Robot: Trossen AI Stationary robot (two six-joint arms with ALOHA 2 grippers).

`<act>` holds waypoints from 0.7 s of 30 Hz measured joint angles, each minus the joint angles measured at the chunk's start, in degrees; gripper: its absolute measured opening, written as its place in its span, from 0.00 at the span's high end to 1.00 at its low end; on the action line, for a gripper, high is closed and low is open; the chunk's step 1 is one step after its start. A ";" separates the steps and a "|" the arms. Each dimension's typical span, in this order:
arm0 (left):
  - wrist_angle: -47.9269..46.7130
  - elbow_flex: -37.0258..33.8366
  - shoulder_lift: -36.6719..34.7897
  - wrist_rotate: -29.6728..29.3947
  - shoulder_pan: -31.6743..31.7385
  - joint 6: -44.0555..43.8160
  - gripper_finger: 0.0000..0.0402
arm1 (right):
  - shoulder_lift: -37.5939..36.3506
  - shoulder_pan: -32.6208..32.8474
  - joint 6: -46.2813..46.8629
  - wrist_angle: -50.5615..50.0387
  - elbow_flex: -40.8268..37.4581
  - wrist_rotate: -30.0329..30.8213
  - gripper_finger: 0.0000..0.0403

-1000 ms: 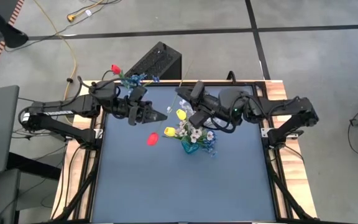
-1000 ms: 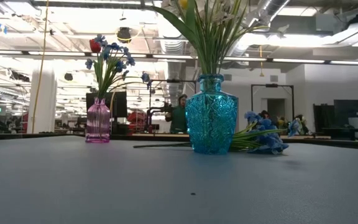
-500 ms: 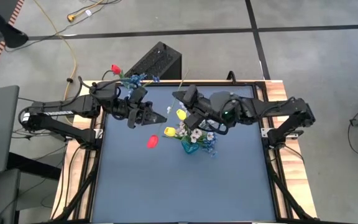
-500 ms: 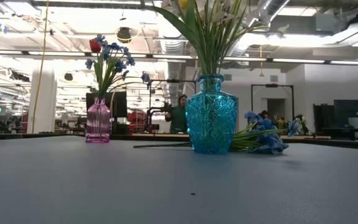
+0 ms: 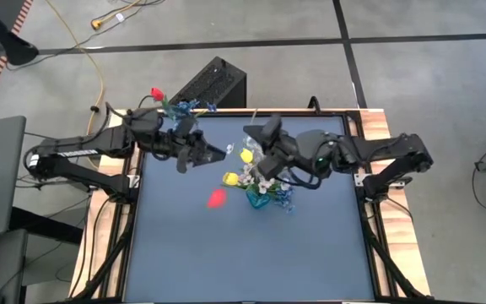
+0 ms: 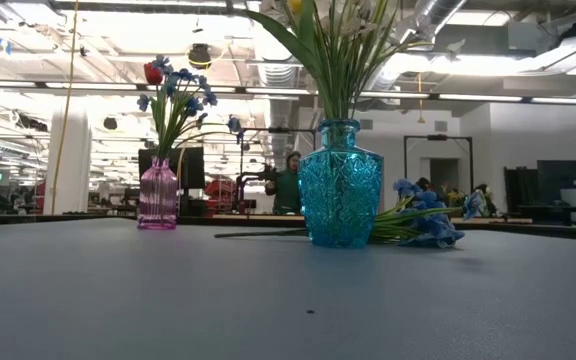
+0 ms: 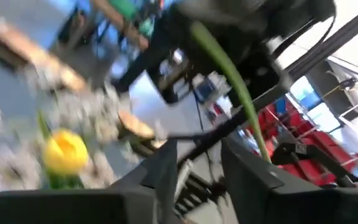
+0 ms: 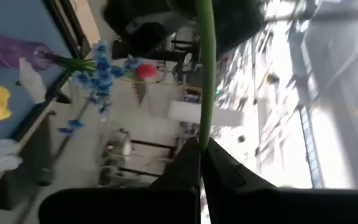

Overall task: Sort flowers into vase by color
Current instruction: Put the left red flower into the violet vase

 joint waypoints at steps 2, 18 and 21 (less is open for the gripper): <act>1.76 0.00 -1.22 0.01 1.20 4.53 0.68 | -0.99 -0.02 5.26 -2.36 0.00 0.47 0.93; 11.56 0.04 -2.00 -10.03 -0.79 48.91 0.61 | -9.93 -11.42 76.41 -7.82 0.00 -31.15 0.93; 15.88 0.04 0.70 -10.12 -0.79 47.06 0.61 | -9.57 -15.08 84.80 -8.22 0.02 -41.85 0.93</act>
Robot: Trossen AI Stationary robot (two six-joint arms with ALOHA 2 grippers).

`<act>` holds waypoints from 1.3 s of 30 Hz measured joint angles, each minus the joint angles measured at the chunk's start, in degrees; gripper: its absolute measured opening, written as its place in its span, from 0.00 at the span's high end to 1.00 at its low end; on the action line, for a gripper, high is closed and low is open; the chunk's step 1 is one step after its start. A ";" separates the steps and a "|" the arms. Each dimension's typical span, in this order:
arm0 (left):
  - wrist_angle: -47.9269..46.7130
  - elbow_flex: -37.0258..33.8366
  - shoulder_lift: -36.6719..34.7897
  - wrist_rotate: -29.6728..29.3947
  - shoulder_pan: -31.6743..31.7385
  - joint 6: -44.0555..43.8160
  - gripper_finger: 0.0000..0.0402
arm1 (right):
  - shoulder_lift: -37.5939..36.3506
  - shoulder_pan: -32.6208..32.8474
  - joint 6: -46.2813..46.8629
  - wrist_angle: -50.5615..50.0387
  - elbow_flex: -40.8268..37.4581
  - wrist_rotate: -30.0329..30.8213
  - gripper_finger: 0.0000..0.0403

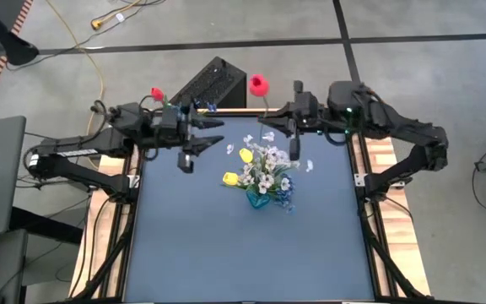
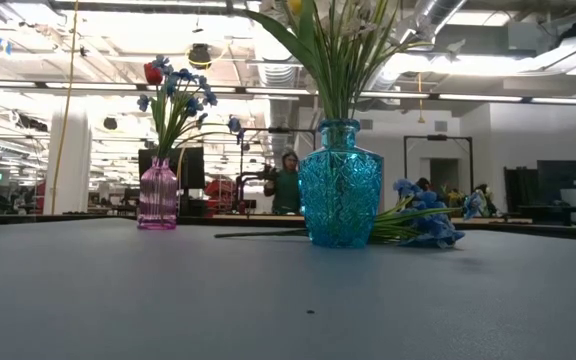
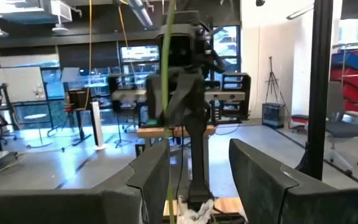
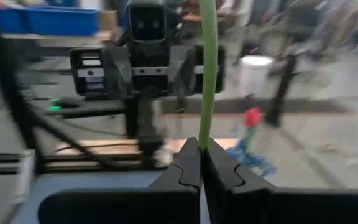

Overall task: Sort flowers into vase by color
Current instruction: Put the left red flower into the violet vase

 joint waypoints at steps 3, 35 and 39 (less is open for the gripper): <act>2.64 -0.04 1.50 -0.07 0.37 0.20 0.60 | 1.19 -2.12 1.40 -0.39 0.00 -4.27 0.93; 1.33 0.02 2.03 1.15 7.37 -1.36 0.39 | 13.31 -4.63 -1.63 10.72 -0.04 -4.55 0.93; -1.14 0.02 1.56 -0.30 7.99 -0.50 0.39 | 13.04 -4.66 -1.59 10.84 -0.04 -4.52 0.93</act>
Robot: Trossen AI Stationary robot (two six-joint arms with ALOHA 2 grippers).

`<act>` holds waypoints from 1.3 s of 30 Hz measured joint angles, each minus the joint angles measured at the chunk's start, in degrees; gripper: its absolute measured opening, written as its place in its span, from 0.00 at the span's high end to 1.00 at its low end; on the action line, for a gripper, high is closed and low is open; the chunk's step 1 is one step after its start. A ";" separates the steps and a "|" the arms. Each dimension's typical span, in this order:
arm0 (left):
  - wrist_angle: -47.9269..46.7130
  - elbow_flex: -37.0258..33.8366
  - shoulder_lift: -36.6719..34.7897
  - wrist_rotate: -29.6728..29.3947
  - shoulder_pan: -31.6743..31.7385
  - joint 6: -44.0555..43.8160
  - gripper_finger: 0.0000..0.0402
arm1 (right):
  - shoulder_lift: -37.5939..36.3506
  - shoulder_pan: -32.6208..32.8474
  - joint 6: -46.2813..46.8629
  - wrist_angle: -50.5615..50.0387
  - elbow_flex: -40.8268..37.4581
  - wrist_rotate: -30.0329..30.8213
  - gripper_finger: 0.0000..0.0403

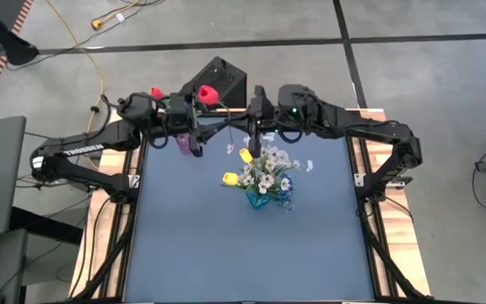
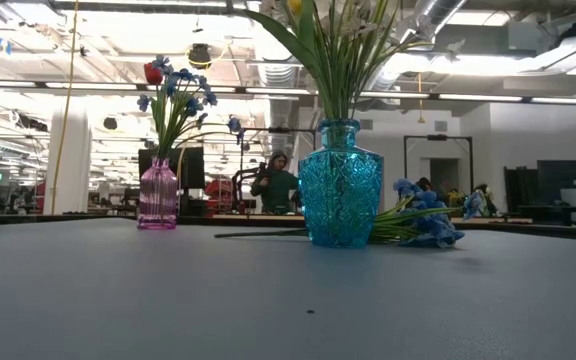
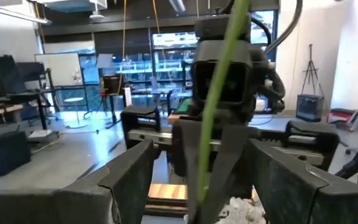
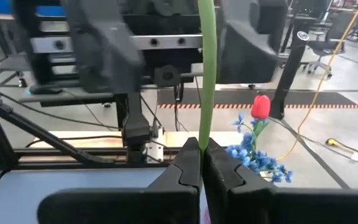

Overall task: Sort flowers into vase by color
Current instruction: Put the left red flower into the violet vase

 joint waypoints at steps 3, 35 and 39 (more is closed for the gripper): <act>-0.25 0.00 -0.27 2.04 0.78 -1.40 0.39 | -0.18 0.02 0.07 -0.03 0.02 -0.01 0.93; -0.80 -0.02 -0.23 6.42 1.00 -3.99 0.39 | 2.27 2.19 1.58 -0.46 0.01 2.02 0.93; -1.53 -0.02 -0.21 6.44 1.02 -4.59 0.39 | 2.12 2.68 1.51 -0.07 -0.04 1.97 0.93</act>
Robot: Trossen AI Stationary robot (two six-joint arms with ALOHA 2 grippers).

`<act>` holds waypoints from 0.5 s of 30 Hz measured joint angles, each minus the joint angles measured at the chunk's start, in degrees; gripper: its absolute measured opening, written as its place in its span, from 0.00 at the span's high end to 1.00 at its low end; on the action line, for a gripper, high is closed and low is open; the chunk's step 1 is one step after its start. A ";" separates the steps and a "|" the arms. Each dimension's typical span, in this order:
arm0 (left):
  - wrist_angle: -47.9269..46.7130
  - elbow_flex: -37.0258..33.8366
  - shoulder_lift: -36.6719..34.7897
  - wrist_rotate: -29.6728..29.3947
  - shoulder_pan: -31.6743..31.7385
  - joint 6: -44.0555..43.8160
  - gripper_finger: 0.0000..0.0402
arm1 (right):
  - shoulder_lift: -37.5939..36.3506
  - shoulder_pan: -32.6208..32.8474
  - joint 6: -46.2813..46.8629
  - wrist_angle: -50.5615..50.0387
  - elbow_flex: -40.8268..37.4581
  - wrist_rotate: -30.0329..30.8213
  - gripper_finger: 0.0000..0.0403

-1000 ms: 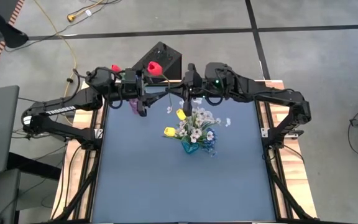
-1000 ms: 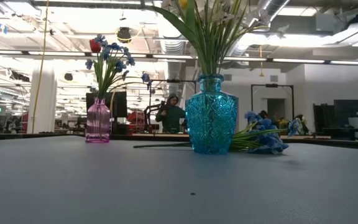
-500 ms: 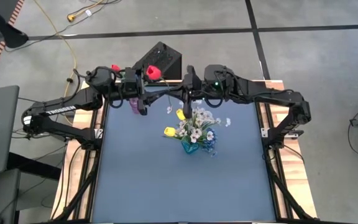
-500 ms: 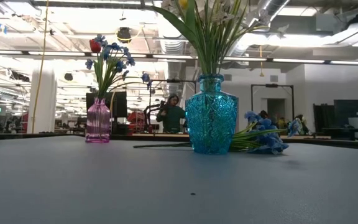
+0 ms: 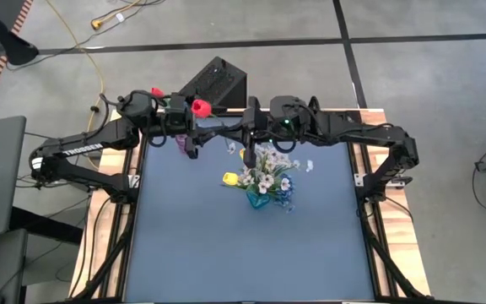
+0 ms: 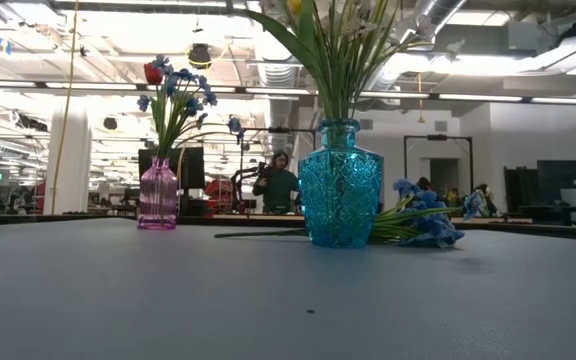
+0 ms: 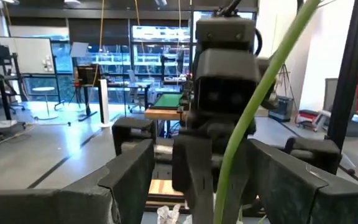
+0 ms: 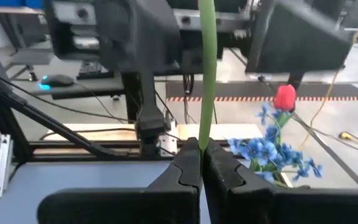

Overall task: Sort flowers into vase by color
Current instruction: Put the left red flower into the violet vase

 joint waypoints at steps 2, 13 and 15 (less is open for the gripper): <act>-0.23 0.00 0.00 0.36 0.00 -0.10 0.42 | -0.09 -0.02 0.11 0.11 0.06 0.01 0.93; -0.03 0.00 0.00 5.25 0.00 0.02 0.93 | -0.05 0.23 1.24 -1.88 0.06 -0.33 0.92; 0.18 0.00 0.00 5.40 0.02 0.30 0.98 | -0.05 0.37 1.38 -1.82 0.06 -0.43 0.90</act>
